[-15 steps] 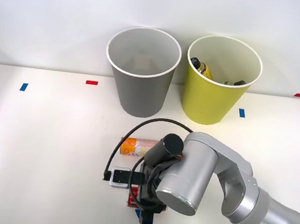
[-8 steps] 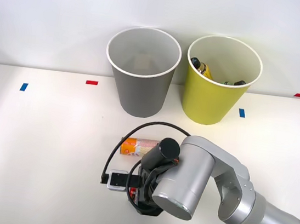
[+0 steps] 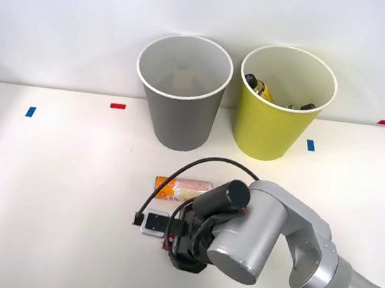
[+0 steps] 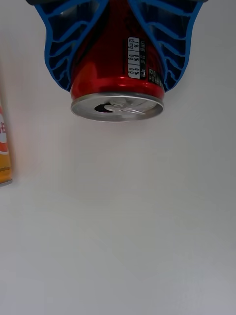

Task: Put cans in the gray bin, plastic bottles in the light green bin

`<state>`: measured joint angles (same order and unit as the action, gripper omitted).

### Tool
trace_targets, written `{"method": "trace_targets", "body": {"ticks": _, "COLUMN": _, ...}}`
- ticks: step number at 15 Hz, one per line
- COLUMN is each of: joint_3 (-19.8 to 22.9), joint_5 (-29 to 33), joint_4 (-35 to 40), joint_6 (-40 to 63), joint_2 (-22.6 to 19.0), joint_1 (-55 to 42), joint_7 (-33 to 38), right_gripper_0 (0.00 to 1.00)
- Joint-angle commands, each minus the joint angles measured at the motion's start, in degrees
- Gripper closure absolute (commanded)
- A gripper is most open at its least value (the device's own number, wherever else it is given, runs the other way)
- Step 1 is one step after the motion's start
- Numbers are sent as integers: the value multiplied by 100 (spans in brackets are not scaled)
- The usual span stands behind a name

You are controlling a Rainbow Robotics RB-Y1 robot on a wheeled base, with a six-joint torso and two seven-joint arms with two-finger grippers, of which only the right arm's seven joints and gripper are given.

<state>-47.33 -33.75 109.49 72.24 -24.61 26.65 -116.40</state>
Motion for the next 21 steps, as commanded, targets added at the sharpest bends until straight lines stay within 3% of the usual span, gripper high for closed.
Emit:
{"method": "trace_targets", "body": {"ticks": 1, "joint_3": 347, "joint_5": -509, "joint_4": 310, "joint_6": -720, "joint_2": -299, "joint_1": -231, "joint_7": -111, "right_gripper_0": 100}}
{"method": "trace_targets", "body": {"ticks": 7, "joint_3": 1041, "joint_5": -2215, "joint_4": 495, "joint_6": -2390, "joint_2": -572, "joint_1": -670, "joint_7": -463, "right_gripper_0": 100}}
{"method": "trace_targets", "body": {"ticks": 10, "joint_3": 1314, "joint_5": -3014, "joint_4": 495, "joint_6": -3093, "joint_2": -624, "joint_1": -872, "joint_7": -1184, "right_gripper_0": 100}}
{"method": "trace_targets", "body": {"ticks": 18, "joint_3": 1411, "joint_5": -5203, "joint_4": 495, "joint_6": -5027, "joint_2": -528, "joint_1": -1092, "joint_7": -2476, "right_gripper_0": 100}}
{"method": "trace_targets", "body": {"ticks": 21, "joint_3": 1569, "joint_5": -5598, "joint_4": 495, "joint_6": -5308, "joint_2": -449, "joint_1": -1109, "joint_7": -2678, "right_gripper_0": 100}}
